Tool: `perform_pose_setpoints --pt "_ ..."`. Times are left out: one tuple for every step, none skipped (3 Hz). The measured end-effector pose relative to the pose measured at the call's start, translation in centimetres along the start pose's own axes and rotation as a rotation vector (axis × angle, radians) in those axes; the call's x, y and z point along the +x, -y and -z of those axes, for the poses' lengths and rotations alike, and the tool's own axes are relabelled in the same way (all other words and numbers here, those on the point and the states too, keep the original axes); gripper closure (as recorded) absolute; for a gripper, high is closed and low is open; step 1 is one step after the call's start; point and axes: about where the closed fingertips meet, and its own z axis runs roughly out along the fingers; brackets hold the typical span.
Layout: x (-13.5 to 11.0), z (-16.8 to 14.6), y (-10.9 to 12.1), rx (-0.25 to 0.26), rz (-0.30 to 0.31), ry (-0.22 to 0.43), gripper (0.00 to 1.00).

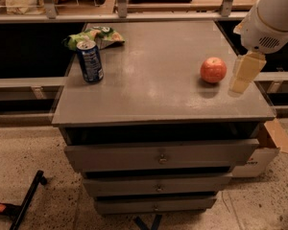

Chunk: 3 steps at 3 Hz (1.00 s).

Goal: Pick apple

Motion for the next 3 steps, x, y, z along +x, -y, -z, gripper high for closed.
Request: perform_pose_setpoints --pt "0.3 -2.0 1.7 0.009 -0.018 0.008 0.00" --pt "0.6 -4.9 4.1 0.009 -0.075 0.052 0.00" --pt "0.7 -8.0 5.4 -0.001 -0.099 0.070 0.00"
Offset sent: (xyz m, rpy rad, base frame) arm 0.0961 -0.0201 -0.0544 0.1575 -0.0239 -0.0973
